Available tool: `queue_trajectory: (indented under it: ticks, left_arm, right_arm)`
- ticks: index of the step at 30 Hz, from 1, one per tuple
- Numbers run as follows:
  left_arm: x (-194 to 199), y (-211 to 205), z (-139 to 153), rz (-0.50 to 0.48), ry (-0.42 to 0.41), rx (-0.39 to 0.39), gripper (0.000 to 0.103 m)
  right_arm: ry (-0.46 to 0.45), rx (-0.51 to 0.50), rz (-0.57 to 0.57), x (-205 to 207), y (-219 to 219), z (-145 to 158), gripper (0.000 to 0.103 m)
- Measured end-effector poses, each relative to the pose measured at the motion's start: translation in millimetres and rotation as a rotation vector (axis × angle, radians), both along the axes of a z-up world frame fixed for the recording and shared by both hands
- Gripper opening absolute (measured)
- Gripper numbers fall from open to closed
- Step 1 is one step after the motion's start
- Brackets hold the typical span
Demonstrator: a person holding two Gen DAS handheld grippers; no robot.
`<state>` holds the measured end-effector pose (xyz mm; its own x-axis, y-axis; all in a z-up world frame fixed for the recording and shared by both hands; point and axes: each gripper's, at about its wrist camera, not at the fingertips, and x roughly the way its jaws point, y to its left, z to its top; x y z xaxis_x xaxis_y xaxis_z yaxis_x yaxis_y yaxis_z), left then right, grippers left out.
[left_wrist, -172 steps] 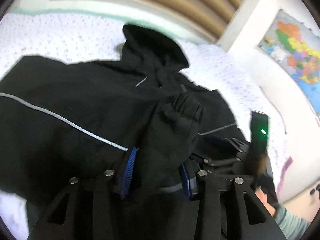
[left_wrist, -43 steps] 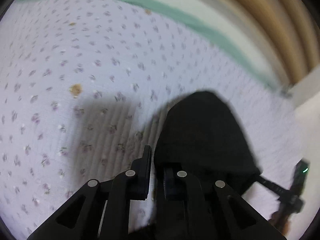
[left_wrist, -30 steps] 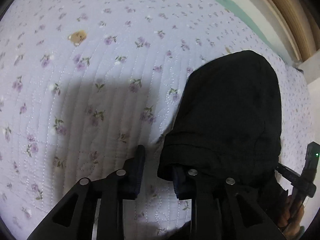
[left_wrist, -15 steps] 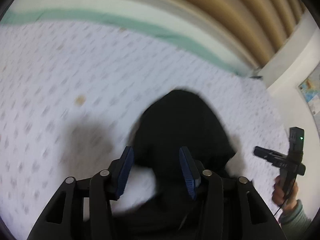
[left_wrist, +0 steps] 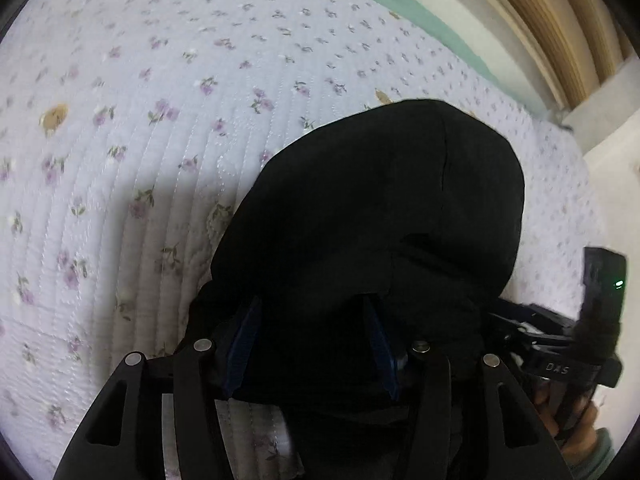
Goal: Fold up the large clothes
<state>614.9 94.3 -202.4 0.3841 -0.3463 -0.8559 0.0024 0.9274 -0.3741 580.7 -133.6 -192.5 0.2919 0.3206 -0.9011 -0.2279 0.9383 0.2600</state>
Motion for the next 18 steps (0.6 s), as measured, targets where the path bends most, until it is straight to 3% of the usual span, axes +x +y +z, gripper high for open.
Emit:
queue_trajectory:
  ticks: [3, 5, 8, 11, 13, 15, 18]
  left_arm:
    - [1.2, -4.8, 9.5, -0.044, -0.009, 0.048, 0.053]
    - [-2.2, -4.8, 32.1, -0.091, -0.031, 0.072, 0.053]
    - [-11.7, 7.6, 87.3, -0.141, -0.171, -0.015, 0.054]
    - [4.2, 22.2, 120.7, -0.112, -0.231, -0.035, 0.068]
    - [22.8, 26.6, 122.5, -0.103, -0.228, -0.047, 0.072]
    - [55.3, 22.2, 106.2, -0.116, -0.161, -0.071, 0.072]
    - [76.5, 25.0, 71.7, -0.083, -0.075, -0.072, 0.071]
  right_arm:
    - [0.019, 0.001, 0.009, -2.4, -1.1, 6.6, 0.067]
    - [0.049, 0.033, 0.007, -1.5, -9.7, 22.8, 0.068]
    - [0.051, 0.124, 0.028, -1.6, -23.3, 52.3, 0.069]
    - [0.040, 0.201, 0.028, 12.1, -33.2, 77.1, 0.069]
    - [-0.002, 0.188, 0.023, 28.2, -36.6, 88.9, 0.074]
    - [-0.020, 0.167, 0.020, 45.1, -41.4, 88.7, 0.077]
    - [0.017, 0.184, 0.014, 75.7, -43.3, 66.8, 0.077]
